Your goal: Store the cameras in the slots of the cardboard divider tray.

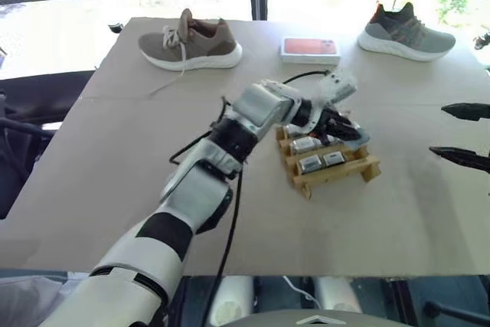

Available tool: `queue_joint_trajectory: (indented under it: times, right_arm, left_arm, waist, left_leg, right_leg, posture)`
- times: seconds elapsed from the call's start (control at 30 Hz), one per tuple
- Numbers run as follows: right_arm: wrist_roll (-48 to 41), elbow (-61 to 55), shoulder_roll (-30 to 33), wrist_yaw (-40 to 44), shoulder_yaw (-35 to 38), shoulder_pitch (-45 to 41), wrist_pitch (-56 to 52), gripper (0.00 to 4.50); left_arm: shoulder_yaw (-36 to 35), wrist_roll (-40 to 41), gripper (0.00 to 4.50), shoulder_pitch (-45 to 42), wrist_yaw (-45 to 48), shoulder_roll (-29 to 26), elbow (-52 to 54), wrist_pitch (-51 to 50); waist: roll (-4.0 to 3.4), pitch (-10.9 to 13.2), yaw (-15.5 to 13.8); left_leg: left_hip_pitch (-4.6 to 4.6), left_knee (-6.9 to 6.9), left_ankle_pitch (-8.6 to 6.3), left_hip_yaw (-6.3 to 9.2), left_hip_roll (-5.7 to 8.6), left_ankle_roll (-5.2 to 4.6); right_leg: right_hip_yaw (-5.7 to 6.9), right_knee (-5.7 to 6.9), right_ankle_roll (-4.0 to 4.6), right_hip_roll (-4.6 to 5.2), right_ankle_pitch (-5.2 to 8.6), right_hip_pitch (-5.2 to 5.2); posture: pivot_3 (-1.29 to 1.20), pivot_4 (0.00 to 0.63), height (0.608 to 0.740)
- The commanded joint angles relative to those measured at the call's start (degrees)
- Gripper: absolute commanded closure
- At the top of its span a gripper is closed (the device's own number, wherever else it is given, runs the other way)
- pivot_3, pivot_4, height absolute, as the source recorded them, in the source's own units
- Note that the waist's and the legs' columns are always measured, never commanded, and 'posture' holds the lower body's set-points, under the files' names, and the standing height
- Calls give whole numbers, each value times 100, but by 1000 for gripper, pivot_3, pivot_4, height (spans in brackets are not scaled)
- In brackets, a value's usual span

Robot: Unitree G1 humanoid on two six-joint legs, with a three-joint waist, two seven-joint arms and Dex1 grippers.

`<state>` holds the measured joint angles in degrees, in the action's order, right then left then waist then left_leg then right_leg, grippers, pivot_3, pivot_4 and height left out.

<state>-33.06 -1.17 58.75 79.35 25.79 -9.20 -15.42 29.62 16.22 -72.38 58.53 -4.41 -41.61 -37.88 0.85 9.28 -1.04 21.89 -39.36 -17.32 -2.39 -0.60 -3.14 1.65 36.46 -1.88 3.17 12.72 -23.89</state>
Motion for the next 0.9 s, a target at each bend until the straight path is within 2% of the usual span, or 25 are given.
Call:
queue_joint_trajectory:
  times: [0.03,0.13,0.37,0.7,0.83,0.9]
  right_arm:
    - [-149,-308,-45,-134,322,178,7,114]
    - [-167,-465,-100,-260,403,353,9,114]
    - [-227,-691,-151,-417,514,637,3,114]
    - [-224,-741,-170,-499,471,721,56,114]
    - [-208,-723,-168,-513,436,695,91,114]
    - [-220,-763,-209,-573,432,684,98,114]
  left_arm:
    - [57,-423,3688,-171,308,189,-382,394]
    - [37,-653,3688,-179,545,257,-499,426]
    - [346,-1612,3688,-196,284,221,-554,735]
    - [203,-1972,3688,-409,-29,346,102,275]
    - [58,-2001,3688,-410,-317,468,443,-321]
    - [163,-1990,3688,-471,-145,477,591,-562]
  waist:
    - [1,1,11]
    - [1,1,24]
    - [0,0,25]
    - [2,1,47]
    - [1,0,36]
    - [1,0,27]
  left_leg:
    - [3,-2,0,-2,0,0]
    - [3,-3,2,-5,-3,4]
    - [-9,-3,-5,-4,-5,-8]
    - [-19,-19,-13,-15,-8,-22]
    - [-14,-17,-12,-13,-14,-21]
    - [-12,-17,-12,-13,-16,-20]
  right_leg:
    - [-1,-2,-1,1,0,-1]
    - [-4,-6,-10,4,-1,-1]
    - [-6,4,-12,0,1,3]
    - [-22,27,-13,-5,0,5]
    - [-21,27,-14,-5,0,0]
    - [-19,25,-14,-4,0,0]
  posture:
    - [0,150,740]
    - [0,150,740]
    - [0,150,740]
    - [0,150,740]
    - [0,150,740]
    - [0,150,740]
